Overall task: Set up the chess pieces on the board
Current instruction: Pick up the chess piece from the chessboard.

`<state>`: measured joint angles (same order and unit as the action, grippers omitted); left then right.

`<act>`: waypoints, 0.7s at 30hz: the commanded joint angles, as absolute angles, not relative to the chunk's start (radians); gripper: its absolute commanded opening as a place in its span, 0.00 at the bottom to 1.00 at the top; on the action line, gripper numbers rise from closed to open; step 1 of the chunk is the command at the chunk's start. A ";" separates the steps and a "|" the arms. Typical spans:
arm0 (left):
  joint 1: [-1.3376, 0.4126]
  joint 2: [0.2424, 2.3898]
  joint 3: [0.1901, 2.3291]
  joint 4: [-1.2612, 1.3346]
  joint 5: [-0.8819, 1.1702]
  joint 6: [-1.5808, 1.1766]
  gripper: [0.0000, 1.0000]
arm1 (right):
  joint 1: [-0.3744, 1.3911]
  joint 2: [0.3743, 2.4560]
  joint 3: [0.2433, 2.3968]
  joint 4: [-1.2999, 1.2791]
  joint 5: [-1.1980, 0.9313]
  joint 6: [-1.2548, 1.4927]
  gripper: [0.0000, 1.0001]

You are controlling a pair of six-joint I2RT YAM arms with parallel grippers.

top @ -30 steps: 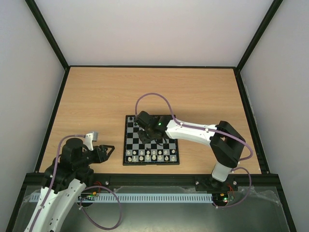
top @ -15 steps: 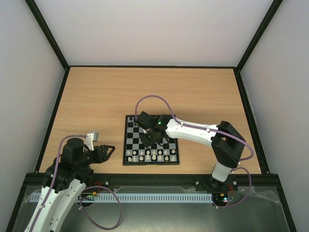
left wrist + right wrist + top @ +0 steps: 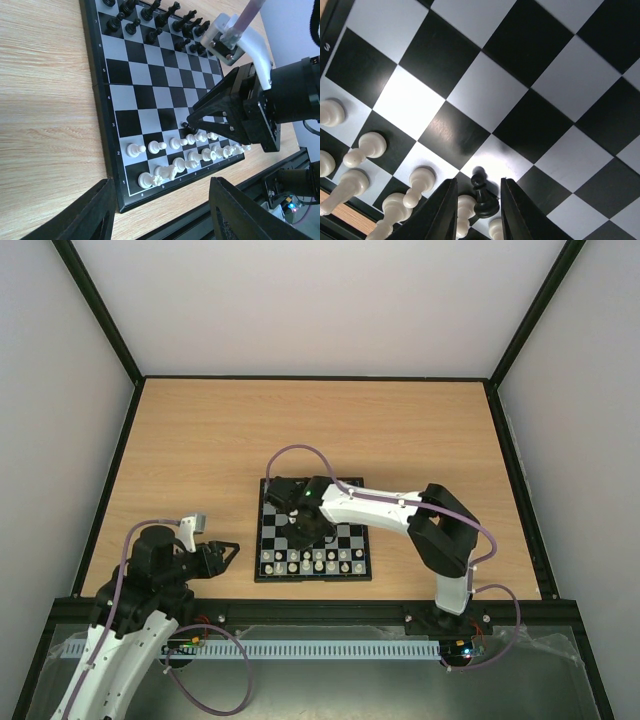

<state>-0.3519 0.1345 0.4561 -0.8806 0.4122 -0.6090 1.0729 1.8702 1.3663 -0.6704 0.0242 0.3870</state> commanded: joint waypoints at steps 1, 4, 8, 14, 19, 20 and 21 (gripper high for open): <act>-0.345 0.122 0.441 -0.856 0.439 -0.603 0.54 | 1.090 1.900 1.399 -0.766 0.022 0.373 0.25; -0.345 0.118 0.435 -0.853 0.443 -0.600 0.54 | 1.095 1.913 1.400 -0.772 0.022 0.371 0.25; -0.345 0.114 0.427 -0.852 0.444 -0.598 0.54 | 1.096 1.929 1.407 -0.780 0.036 0.372 0.25; -0.346 0.112 0.423 -0.853 0.448 -0.593 0.54 | 1.095 1.951 1.421 -0.782 0.037 0.371 0.24; -0.346 0.112 0.420 -0.851 0.448 -0.590 0.54 | 1.095 1.974 1.439 -0.785 0.035 0.365 0.24; -0.345 0.112 0.420 -0.851 0.448 -0.591 0.54 | 1.096 1.977 1.444 -0.786 0.036 0.364 0.23; -0.345 0.111 0.420 -0.853 0.448 -0.589 0.54 | 1.095 1.982 1.448 -0.788 0.036 0.363 0.22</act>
<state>-0.3519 0.1215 0.4358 -0.8726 0.4301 -0.6022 1.0916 1.9545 1.4139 -0.7197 0.0303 0.3771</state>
